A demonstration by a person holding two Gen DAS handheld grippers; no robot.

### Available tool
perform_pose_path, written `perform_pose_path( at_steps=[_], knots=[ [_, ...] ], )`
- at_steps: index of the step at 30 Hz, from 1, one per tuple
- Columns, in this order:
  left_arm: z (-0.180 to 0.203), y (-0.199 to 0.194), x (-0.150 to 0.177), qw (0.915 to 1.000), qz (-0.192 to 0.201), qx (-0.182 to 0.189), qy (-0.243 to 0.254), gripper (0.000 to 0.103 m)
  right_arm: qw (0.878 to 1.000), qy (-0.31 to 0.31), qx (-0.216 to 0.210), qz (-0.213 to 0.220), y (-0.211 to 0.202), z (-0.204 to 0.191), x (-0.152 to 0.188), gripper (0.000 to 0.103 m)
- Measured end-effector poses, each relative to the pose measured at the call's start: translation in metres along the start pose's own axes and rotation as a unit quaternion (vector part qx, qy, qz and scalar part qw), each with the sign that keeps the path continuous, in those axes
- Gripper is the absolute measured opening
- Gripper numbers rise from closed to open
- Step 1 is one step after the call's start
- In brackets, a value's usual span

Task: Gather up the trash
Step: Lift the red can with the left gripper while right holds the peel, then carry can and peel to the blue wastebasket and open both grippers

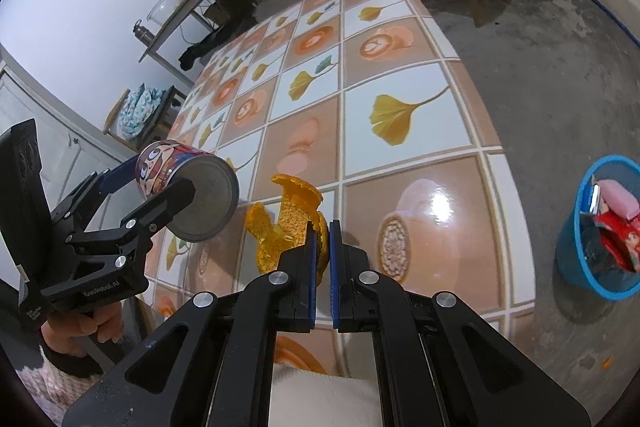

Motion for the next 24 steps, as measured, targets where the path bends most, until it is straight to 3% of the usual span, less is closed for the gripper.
perform_pose_path(
  at_steps=[10,15,20,24],
  knots=[
    [0.048,-0.013,-0.026,0.9983,0.027,0.035,0.038,0.09,0.999,0.034,0.004,0.04,-0.045,0.033,0.002,0.004],
    [0.092,-0.024,-0.056,0.9925,0.041,0.102,0.054,0.09,0.993,0.075,0.03,0.085,-0.089,0.074,0.007,0.004],
    [0.146,-0.021,-0.085,0.9801,0.026,0.181,0.077,0.09,0.978,0.141,0.078,0.133,-0.137,0.137,0.02,0.004],
    [0.195,-0.005,-0.101,0.966,-0.01,0.246,0.078,0.09,0.95,0.216,0.145,0.174,-0.19,0.21,0.044,0.004]
  ],
)
Point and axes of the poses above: each gripper's, at about its wrist camera, not at the fingertips, and y roughly the way its jaws point, z to its right, x to its underside, the point moved 10 cm from there along y, roughly the way its jaws point, and after that the axes turned 5 degrees about -x, right-handed, at the moved point
